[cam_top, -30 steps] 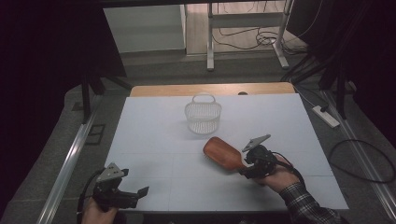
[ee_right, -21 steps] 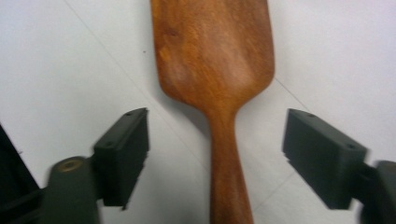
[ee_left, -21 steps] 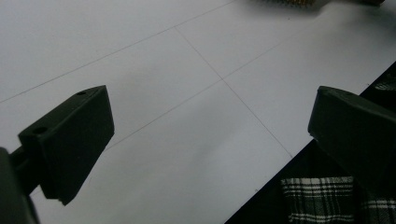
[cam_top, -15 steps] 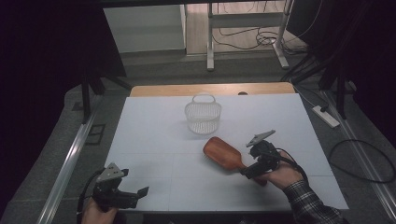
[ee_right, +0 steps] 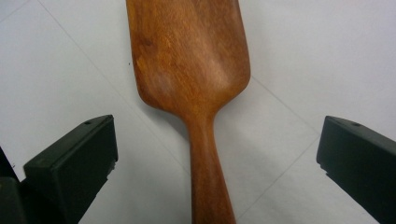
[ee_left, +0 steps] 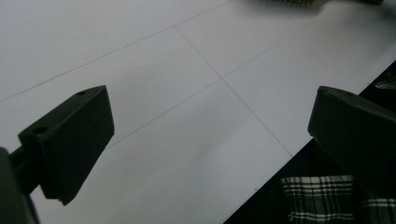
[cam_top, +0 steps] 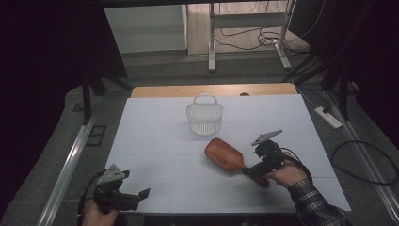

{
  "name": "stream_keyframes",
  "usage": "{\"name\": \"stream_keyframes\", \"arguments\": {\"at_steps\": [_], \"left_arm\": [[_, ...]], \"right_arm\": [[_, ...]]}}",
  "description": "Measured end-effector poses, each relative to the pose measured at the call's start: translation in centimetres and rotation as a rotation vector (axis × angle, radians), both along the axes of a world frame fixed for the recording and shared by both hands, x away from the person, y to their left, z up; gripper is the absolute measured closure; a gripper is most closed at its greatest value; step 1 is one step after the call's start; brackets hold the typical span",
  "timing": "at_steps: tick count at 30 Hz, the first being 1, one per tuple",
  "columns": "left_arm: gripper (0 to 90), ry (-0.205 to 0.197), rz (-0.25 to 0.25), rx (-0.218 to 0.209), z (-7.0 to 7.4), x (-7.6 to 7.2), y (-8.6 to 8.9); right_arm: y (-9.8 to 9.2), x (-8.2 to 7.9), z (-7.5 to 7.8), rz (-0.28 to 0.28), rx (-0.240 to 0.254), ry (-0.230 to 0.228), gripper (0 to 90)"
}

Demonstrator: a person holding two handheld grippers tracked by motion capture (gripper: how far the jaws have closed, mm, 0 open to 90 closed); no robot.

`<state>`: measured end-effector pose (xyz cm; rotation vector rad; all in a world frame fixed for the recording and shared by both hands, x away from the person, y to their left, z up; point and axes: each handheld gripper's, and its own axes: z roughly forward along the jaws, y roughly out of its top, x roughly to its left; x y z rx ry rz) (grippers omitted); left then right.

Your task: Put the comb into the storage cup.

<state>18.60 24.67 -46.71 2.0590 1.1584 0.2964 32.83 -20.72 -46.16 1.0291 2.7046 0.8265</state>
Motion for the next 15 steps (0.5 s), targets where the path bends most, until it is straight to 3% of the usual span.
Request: {"name": "stream_keyframes", "arguments": {"at_steps": [7,15], "left_arm": [[1.4,-0.001,0.002,-0.001,0.0,0.0,0.1],[1.4,0.000,0.001,-0.002,0.0,0.0,0.0]], "right_arm": [[0.7,-0.1,-0.7,0.011,-0.052,-0.018,0.0],[1.3,0.0,-2.1,0.021,-0.127,0.003,0.0]]}}
